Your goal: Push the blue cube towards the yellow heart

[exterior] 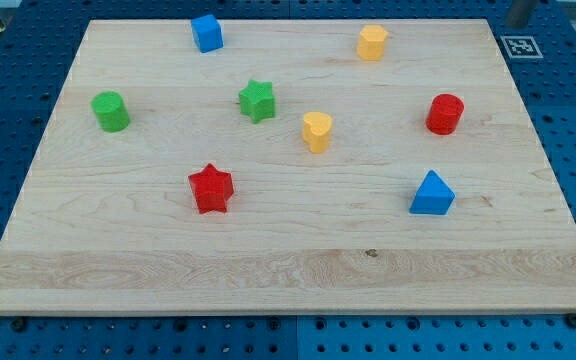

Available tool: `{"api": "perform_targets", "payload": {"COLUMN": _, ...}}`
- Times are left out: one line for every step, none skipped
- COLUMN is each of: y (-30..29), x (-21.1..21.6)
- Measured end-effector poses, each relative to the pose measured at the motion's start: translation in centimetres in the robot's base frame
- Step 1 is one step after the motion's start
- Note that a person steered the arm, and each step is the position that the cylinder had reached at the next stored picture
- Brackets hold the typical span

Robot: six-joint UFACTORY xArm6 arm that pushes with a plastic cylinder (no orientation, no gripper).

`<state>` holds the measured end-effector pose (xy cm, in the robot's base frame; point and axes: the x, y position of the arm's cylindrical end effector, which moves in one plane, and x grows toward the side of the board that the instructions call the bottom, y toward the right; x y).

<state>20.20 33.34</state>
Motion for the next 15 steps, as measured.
{"api": "perform_targets", "payload": {"y": 0.0, "x": 0.0}}
{"api": "perform_targets", "payload": {"y": 0.0, "x": -0.2}}
{"api": "perform_targets", "payload": {"y": 1.0, "x": 0.6}}
{"api": "perform_targets", "payload": {"y": 0.8, "x": 5.0}}
{"api": "perform_targets", "payload": {"y": 0.6, "x": 6.5}}
{"api": "perform_targets", "payload": {"y": 0.6, "x": 6.7}}
{"api": "perform_targets", "payload": {"y": 0.6, "x": 6.7}}
{"api": "perform_targets", "payload": {"y": 0.7, "x": 6.7}}
{"api": "perform_targets", "payload": {"y": 0.7, "x": 6.7}}
{"api": "perform_targets", "payload": {"y": -1.4, "x": 7.7}}
{"api": "perform_targets", "payload": {"y": -5.0, "x": 9.0}}
{"api": "perform_targets", "payload": {"y": -8.2, "x": 10.1}}
{"api": "perform_targets", "payload": {"y": -11.5, "x": 11.9}}
{"api": "perform_targets", "payload": {"y": -15.0, "x": 13.8}}
{"api": "perform_targets", "payload": {"y": -19.0, "x": 14.4}}
